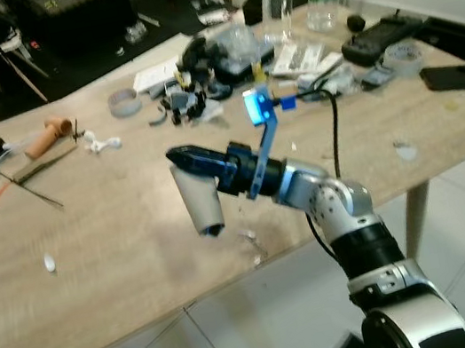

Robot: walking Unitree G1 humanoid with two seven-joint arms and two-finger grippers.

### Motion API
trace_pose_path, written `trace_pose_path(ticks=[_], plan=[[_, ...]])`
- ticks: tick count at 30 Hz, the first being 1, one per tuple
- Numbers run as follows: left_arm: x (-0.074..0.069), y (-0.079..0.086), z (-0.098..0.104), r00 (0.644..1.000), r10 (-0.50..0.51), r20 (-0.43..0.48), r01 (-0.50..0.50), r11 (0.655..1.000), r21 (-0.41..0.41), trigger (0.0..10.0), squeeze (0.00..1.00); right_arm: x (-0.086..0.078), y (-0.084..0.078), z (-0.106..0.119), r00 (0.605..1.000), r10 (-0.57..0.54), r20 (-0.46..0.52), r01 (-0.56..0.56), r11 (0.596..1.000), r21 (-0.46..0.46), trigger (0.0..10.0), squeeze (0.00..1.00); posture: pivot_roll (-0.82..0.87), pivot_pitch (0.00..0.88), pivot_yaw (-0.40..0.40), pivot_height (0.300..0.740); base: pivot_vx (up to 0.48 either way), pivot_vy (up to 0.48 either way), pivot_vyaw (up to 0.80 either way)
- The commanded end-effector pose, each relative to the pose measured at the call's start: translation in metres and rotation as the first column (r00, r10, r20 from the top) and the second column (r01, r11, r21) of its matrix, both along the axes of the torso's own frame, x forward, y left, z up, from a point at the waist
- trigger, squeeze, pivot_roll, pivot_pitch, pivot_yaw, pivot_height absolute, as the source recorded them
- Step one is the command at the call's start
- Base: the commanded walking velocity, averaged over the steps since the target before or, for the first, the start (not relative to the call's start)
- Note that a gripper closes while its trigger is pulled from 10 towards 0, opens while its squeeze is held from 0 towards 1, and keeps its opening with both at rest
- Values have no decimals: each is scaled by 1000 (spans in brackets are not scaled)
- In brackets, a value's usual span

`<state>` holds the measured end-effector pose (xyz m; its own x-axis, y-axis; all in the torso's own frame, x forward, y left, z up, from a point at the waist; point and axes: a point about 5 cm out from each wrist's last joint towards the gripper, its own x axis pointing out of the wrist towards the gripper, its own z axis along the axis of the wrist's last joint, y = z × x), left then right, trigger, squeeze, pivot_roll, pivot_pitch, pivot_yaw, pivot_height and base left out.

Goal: Picking trash to rubbish bin

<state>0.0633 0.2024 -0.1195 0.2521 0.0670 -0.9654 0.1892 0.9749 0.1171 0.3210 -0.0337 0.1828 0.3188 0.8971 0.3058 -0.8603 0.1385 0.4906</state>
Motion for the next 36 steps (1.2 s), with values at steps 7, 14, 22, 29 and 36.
trace_pose_path(ticks=[7,14,22,29,36], plan=[[19,-15,2,997,-28,71,31,998,-47,10000,0,-5,3,7,999,29,24,-29,999,27,10000,0,-7,52,10,740,-305,0,0],[18,-15,2,997,-30,67,33,998,-46,10000,0,2,4,-4,998,-58,15,59,996,-73,10000,0,-5,53,11,740,-305,0,0],[19,-17,2,997,-33,69,37,998,-51,10000,0,3,-6,-66,982,-161,-97,124,943,-309,10000,0,-7,48,9,740,-305,0,0],[20,-19,2,997,-34,71,38,998,-58,10000,0,-11,-43,-139,913,-343,-222,168,810,-563,10000,0,-7,46,5,740,-306,0,0],[19,-21,1,997,-51,66,55,996,-65,10000,0,-49,-106,-206,694,-666,-272,192,536,-822,10000,0,-7,44,2,740,-306,0,0]])
